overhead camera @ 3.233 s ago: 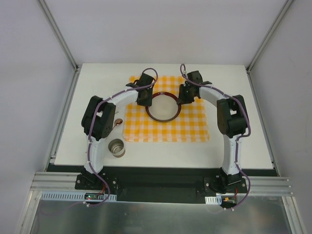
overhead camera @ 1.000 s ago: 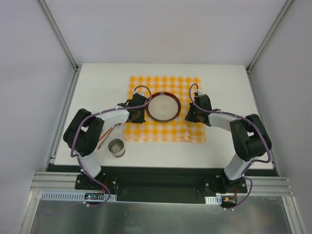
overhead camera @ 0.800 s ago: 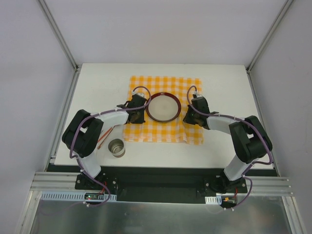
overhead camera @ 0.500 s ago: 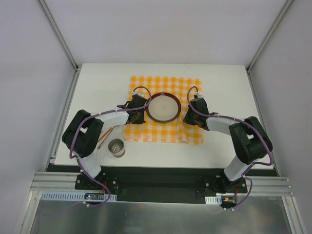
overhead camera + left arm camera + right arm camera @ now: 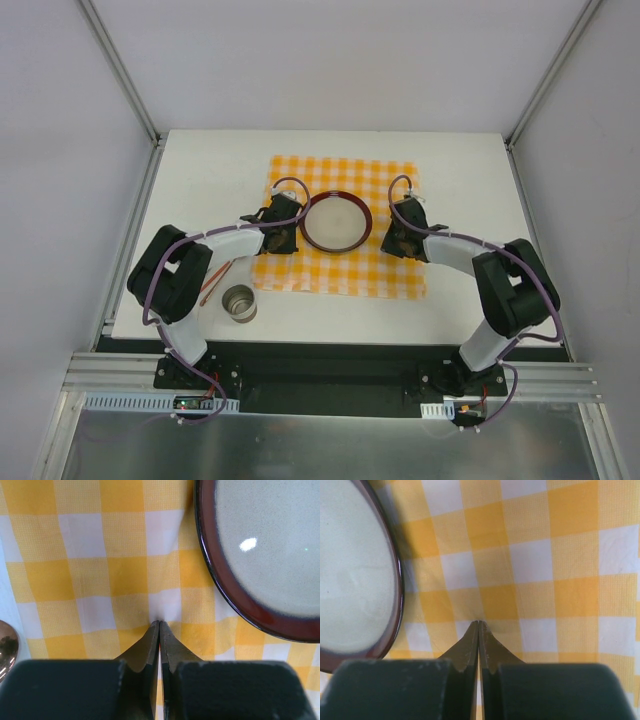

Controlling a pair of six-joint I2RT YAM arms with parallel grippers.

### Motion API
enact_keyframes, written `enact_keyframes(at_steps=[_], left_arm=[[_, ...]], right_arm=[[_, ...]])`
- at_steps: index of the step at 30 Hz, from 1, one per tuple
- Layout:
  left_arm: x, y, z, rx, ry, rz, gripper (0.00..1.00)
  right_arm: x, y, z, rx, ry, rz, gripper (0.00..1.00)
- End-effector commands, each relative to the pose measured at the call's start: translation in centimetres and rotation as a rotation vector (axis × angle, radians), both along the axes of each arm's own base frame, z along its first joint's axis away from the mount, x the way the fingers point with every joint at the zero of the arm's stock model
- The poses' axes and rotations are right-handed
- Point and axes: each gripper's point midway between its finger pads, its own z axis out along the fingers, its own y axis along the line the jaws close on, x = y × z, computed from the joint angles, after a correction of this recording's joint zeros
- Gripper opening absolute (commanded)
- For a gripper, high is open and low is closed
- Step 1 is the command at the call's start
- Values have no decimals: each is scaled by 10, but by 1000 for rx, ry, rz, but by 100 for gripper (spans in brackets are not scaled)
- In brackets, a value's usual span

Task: Set the dinner table for one person
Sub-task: Move the napkin to the center of the board.

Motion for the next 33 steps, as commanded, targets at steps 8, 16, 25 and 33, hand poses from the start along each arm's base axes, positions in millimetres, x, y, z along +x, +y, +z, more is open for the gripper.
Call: enact_keyframes(at_steps=[8, 16, 25, 33], left_arm=[[-54, 20, -24, 86, 184, -31, 0], [-59, 21, -23, 76, 190, -24, 0], [-64, 19, -21, 65, 190, -24, 0], [-69, 19, -23, 68, 196, -21, 0]], right_arm=[[-6, -39, -9, -183, 150, -42, 0], [4, -42, -5, -173, 152, -49, 0], [-3, -43, -5, -157, 152, -49, 0], [-11, -43, -5, -142, 149, -55, 0]])
